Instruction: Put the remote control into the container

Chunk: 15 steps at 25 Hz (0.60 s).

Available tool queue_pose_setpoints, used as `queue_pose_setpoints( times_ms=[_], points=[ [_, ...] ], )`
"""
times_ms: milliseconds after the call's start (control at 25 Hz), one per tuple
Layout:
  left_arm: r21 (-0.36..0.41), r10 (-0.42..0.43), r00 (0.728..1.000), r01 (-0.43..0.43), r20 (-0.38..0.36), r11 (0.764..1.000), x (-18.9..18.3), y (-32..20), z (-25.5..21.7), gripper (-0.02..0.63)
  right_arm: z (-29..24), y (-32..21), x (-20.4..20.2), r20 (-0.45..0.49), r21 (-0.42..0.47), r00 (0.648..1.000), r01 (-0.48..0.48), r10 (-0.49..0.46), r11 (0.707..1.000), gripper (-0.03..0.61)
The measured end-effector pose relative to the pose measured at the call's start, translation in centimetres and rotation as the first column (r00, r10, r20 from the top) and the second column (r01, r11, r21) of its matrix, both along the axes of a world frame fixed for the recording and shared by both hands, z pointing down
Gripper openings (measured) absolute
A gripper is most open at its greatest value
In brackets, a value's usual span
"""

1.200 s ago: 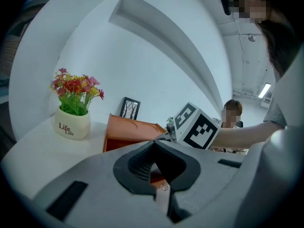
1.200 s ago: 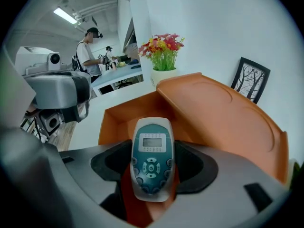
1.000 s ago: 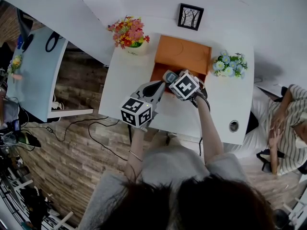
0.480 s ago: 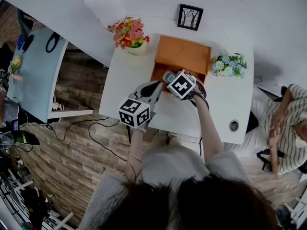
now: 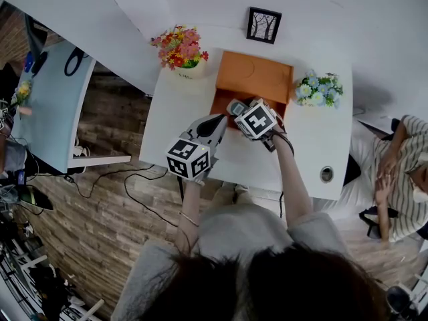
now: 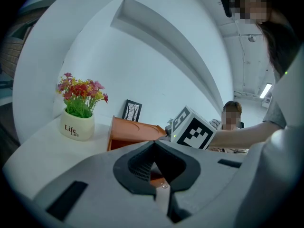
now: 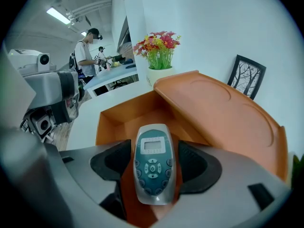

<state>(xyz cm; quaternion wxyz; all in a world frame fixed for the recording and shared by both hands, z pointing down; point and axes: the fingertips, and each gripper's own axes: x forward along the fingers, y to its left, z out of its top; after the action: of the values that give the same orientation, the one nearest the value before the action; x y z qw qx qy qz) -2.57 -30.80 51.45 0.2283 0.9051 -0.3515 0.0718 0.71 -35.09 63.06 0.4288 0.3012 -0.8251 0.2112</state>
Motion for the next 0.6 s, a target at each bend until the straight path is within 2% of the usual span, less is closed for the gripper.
queue_pose_setpoints(
  times_ms=[200,360,600],
  points=[
    [0.01,0.003,1.0,-0.003,-0.003,1.0,0.0,0.3,-0.3,0.003,-1.3,-0.1,0.4,0.039,0.038,0.998,-0.041,0.039,0.998,0.288],
    [0.022,0.01,1.0,-0.01,-0.004,1.0,0.2,0.5,-0.8,0.003,-3.2,0.2,0.3,0.111,0.071,0.991,-0.076,0.068,0.995,0.281],
    [0.048,0.022,1.0,-0.022,-0.008,0.999,0.7,0.7,-1.7,0.003,-6.7,0.5,0.5,0.223,0.139,0.969,-0.14,0.106,0.98,0.178]
  ],
)
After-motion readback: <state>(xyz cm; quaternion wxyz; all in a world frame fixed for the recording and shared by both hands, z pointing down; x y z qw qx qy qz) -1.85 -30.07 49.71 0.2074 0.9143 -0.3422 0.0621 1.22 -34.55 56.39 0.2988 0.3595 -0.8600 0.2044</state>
